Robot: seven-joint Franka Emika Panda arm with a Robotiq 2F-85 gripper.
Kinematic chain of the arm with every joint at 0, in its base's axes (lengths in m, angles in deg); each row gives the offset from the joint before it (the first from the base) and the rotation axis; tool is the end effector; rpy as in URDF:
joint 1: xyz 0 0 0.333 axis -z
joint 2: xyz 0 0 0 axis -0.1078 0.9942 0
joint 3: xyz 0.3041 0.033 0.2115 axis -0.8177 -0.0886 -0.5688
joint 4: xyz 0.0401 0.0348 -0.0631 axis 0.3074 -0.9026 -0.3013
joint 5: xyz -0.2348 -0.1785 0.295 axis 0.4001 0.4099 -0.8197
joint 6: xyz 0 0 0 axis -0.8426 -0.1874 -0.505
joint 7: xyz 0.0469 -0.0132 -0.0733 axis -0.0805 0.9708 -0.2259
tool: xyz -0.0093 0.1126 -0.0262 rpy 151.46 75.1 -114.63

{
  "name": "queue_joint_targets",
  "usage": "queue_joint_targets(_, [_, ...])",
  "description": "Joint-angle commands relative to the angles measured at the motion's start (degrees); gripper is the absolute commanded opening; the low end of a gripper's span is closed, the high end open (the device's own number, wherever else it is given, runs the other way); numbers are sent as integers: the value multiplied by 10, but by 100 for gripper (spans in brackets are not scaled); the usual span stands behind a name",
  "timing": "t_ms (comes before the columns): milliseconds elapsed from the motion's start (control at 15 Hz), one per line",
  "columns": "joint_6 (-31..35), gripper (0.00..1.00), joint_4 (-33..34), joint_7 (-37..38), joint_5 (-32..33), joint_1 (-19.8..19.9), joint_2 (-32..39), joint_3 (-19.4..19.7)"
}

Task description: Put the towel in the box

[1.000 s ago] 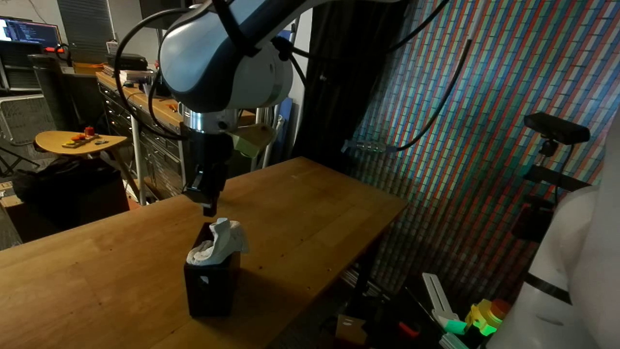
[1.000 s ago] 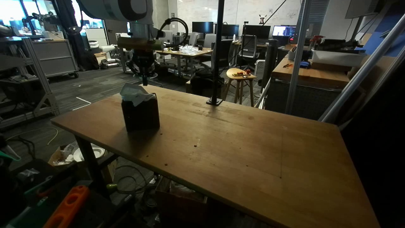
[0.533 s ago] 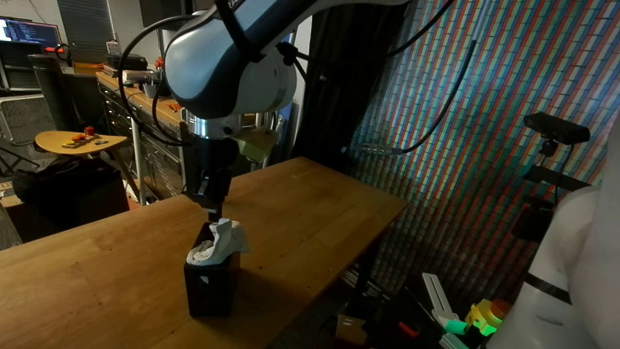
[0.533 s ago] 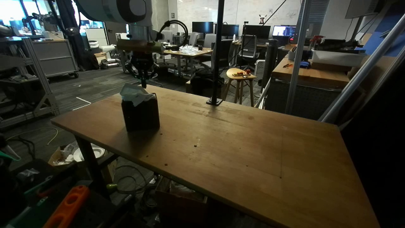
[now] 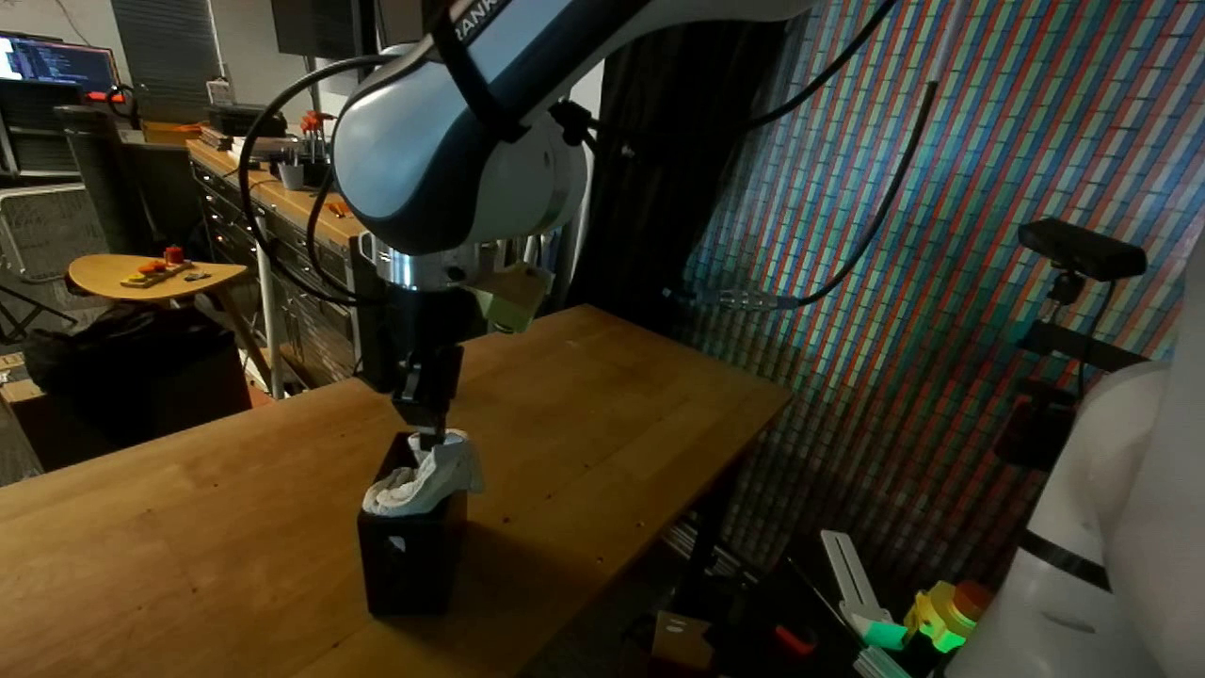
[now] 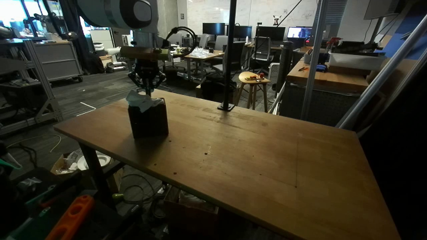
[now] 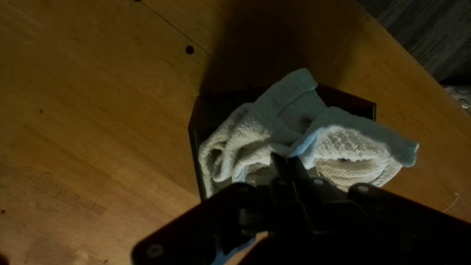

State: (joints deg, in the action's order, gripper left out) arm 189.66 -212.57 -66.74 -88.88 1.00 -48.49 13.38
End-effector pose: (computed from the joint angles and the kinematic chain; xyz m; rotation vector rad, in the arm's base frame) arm 0.5409 0.1283 0.3411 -2.9045 -1.0520 0.0484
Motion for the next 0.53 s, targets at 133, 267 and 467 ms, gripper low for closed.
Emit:
queue_joint_targets(133, [11, 7, -10, -24, -8, 0, -5, -7])
queue_joint_targets(267, [14, 7, -10, -31, -12, 1, 0, -9])
queue_joint_targets(467, [15, 6, -6, -41, -16, 1, 11, -11])
